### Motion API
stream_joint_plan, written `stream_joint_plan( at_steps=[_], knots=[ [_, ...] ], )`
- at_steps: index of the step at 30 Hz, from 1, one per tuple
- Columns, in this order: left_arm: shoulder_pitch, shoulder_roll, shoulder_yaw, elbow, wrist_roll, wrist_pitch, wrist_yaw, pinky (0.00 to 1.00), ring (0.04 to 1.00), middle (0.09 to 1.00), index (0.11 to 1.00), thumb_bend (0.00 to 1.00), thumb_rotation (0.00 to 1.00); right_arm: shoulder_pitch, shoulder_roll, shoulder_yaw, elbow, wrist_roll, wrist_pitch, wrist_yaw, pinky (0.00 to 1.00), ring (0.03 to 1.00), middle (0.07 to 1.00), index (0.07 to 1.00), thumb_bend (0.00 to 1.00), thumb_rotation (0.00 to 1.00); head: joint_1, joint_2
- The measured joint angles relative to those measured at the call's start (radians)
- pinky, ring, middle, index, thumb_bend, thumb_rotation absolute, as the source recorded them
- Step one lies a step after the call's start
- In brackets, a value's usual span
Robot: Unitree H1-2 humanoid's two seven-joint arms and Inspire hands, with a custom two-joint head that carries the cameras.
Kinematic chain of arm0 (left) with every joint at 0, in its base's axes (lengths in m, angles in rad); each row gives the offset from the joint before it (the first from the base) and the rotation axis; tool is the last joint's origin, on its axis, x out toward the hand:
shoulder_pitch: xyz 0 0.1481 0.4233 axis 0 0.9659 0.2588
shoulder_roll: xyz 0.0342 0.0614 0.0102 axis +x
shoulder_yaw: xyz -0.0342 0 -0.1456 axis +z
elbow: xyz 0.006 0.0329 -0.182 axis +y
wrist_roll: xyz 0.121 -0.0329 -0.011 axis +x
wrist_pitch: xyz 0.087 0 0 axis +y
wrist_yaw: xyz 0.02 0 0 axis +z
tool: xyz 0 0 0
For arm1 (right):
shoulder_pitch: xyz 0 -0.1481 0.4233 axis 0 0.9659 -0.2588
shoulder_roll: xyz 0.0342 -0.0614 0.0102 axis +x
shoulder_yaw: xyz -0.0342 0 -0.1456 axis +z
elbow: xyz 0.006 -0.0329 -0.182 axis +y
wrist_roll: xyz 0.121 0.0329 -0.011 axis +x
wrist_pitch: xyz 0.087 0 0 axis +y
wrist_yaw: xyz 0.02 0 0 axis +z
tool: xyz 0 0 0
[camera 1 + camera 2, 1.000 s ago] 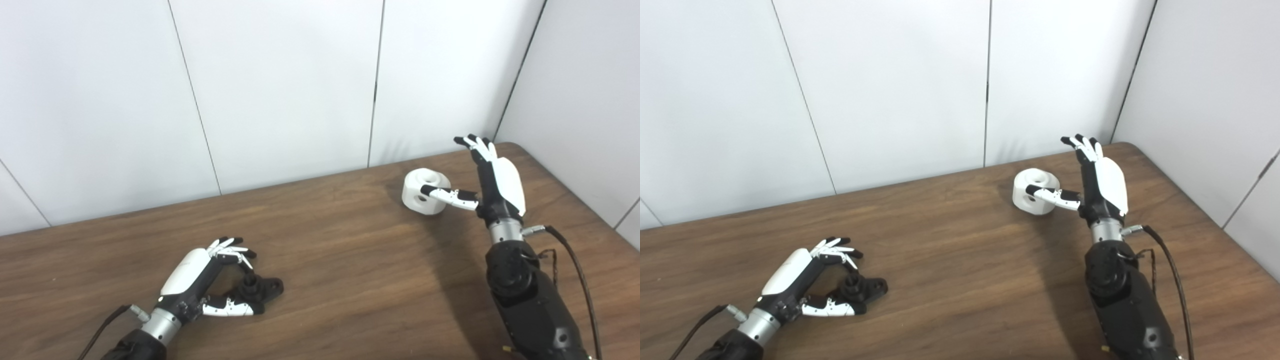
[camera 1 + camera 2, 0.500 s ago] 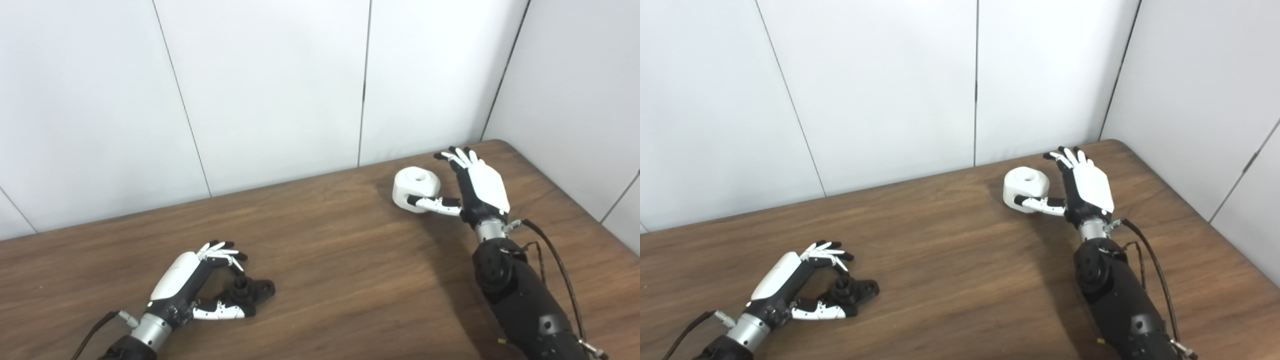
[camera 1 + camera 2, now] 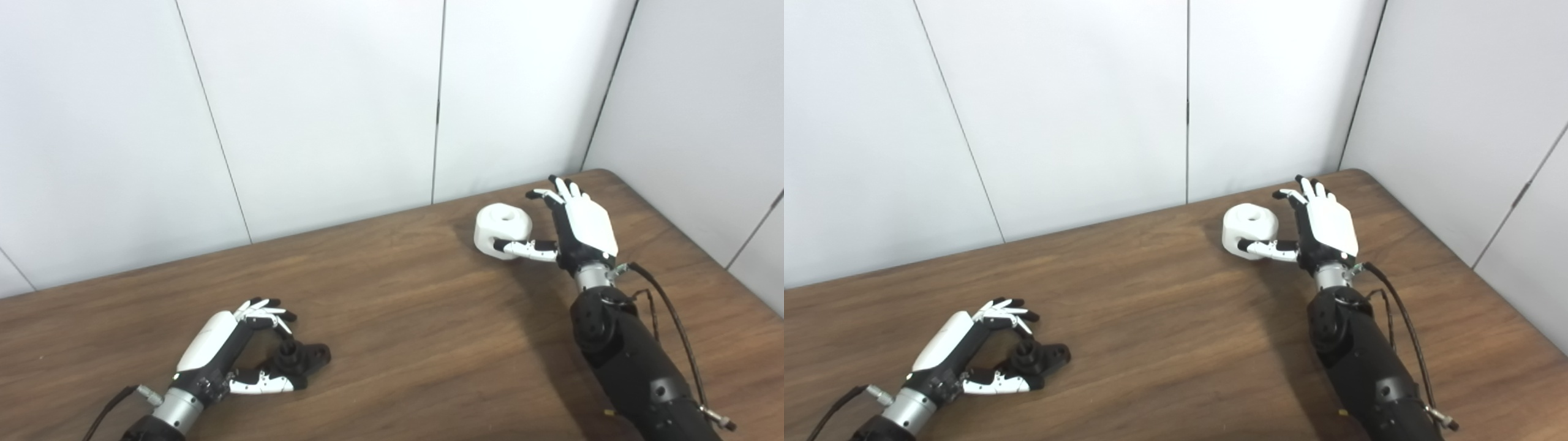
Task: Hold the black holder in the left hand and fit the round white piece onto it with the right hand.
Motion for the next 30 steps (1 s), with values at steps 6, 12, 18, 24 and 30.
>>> stream_joint_plan(
  at_steps=[6,12,18,24,30],
  knots=[
    [0.002,0.000,0.003,-0.003,0.001,0.000,0.000,0.98,0.915,0.762,0.482,0.52,0.04,-0.008,0.000,0.007,0.014,0.000,0.010,-0.005,1.00,1.000,0.958,0.720,0.93,0.56,0.002,0.000],
    [0.005,0.001,0.006,-0.008,0.001,0.000,-0.002,0.98,0.915,0.764,0.482,0.52,0.05,-0.021,0.000,0.018,0.064,0.001,0.008,-0.019,1.00,1.000,0.949,0.702,0.92,0.56,0.000,0.002],
    [0.009,0.002,0.011,-0.013,0.001,0.000,-0.005,0.98,0.913,0.763,0.482,0.52,0.05,-0.023,0.000,0.024,0.062,0.001,0.010,-0.019,1.00,1.000,0.943,0.699,0.94,0.57,0.003,0.005],
    [0.012,0.003,0.015,-0.017,0.001,0.000,-0.006,0.98,0.915,0.763,0.482,0.52,0.05,-0.027,0.000,0.034,0.062,0.001,0.023,-0.017,1.00,1.000,0.948,0.703,0.93,0.59,0.005,0.003],
    [0.014,0.004,0.019,-0.018,0.001,0.000,-0.010,0.99,0.917,0.763,0.482,0.52,0.04,-0.029,0.000,0.048,0.062,0.001,0.031,-0.011,1.00,1.000,0.944,0.696,0.90,0.57,0.005,0.003]
  ],
)
